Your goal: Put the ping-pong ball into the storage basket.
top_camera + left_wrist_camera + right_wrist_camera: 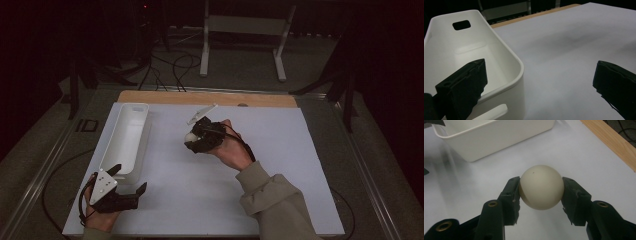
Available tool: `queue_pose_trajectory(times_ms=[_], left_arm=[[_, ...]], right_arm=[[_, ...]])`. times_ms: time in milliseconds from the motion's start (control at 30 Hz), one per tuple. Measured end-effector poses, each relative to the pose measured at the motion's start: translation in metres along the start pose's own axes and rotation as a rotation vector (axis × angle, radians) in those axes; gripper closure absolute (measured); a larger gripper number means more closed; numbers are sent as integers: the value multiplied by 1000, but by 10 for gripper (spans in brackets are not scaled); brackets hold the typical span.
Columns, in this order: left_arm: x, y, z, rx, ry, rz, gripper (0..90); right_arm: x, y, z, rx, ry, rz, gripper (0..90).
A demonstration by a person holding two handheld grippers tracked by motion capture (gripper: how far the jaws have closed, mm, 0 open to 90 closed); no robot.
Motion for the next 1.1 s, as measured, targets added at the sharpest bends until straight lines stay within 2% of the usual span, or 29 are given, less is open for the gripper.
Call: queue_pose_trajectory(times_ms=[1100], left_arm=[[0,0,0,2,3,1,0]], right_arm=[[16,16,5,-34,48,-8,508]])
Point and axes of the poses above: each handheld gripper's, and its own axes: z roughly forward along the jaws, y roughly out of its top, x roughly to its left, the point moved 3 cm from there along z, roughly forward along the jaws, and after that the axes turned 10 degrees about -y, right-handed, at the moved point
